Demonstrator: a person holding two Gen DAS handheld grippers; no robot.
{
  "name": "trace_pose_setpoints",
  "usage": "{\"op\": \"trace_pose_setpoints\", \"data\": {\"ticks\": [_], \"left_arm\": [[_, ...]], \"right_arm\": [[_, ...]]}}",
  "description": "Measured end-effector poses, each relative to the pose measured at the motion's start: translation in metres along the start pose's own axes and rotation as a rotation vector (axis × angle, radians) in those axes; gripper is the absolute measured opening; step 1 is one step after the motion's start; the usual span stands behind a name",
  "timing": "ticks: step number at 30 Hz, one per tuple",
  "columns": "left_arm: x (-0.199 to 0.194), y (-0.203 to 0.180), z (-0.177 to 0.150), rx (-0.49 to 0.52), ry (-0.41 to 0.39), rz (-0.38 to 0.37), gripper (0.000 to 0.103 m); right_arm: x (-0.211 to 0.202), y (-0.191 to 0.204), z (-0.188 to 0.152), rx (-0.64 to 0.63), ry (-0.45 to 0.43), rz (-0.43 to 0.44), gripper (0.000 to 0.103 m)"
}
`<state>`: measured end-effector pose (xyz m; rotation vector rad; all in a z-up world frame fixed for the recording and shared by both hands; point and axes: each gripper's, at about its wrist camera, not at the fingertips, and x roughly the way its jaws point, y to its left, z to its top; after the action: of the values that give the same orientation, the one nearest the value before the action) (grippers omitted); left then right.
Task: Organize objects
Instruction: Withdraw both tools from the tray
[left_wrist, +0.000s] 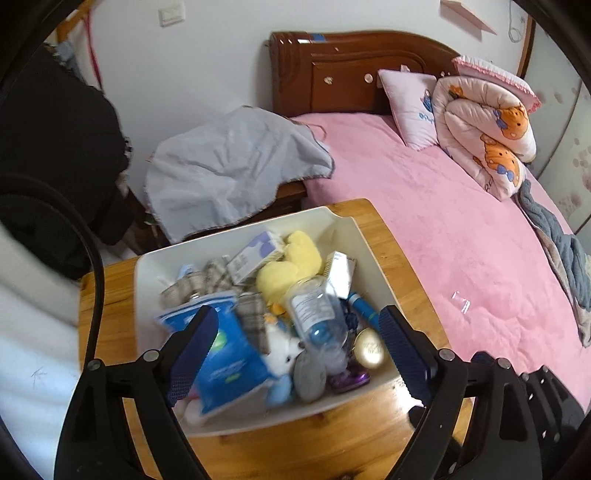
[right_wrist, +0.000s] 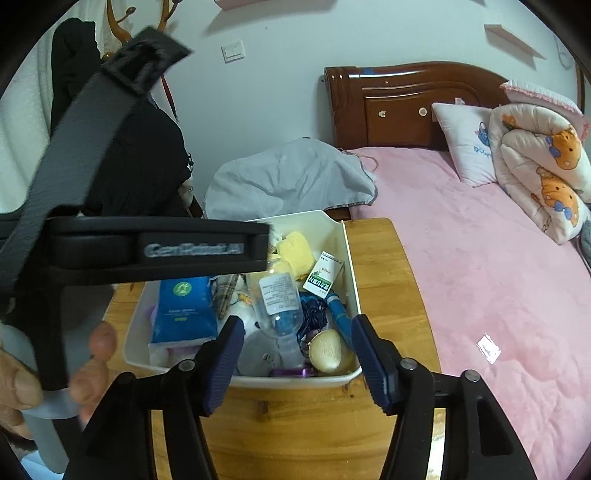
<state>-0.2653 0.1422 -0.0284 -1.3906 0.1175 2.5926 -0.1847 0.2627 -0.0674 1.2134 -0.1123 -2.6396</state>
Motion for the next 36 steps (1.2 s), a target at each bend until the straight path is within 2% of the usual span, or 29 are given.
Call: {"op": "trace_pose_setpoints", "data": {"ticks": [8,13,15,17,19,21,30,36], "left_arm": [[-0.051,0.018,-0.043,-0.035,-0.022,0.011,0.091],[-0.090,0.023,-0.088,-0.010,-0.072,0.064,0.091],[-0.107,0.030,-0.107,-0.030,-0.091,0.088,0.091],[-0.118,0.038,-0.122,-0.065,-0.098,0.094,0.091],[-0.130,0.049,-0.141,-0.115,-0.107,0.105,0.091],[-0.139,0.055,-0.159,-0.146,-0.118,0.112,0.091],[-0.158,0.054,-0.217,-0.186,-0.104,0.115,0.091],[-0.168,0.041,-0.240,-0.142,-0.086,0.109,0.091]], "right_arm": [[-0.039,0.012,-0.011,-0.021,-0.024,-0.007,0.062],[-0.068,0.025,-0.026,-0.030,-0.043,-0.007,0.062],[-0.078,0.030,-0.033,-0.028,-0.048,-0.002,0.062],[-0.089,0.035,-0.041,-0.021,-0.051,0.003,0.073],[-0.102,0.039,-0.051,-0.009,-0.068,0.004,0.080],[-0.112,0.043,-0.060,-0.005,-0.081,0.008,0.080],[-0.140,0.063,-0.102,-0.028,-0.040,-0.002,0.080],[-0.149,0.057,-0.129,0.052,0.021,0.009,0.080]]}}
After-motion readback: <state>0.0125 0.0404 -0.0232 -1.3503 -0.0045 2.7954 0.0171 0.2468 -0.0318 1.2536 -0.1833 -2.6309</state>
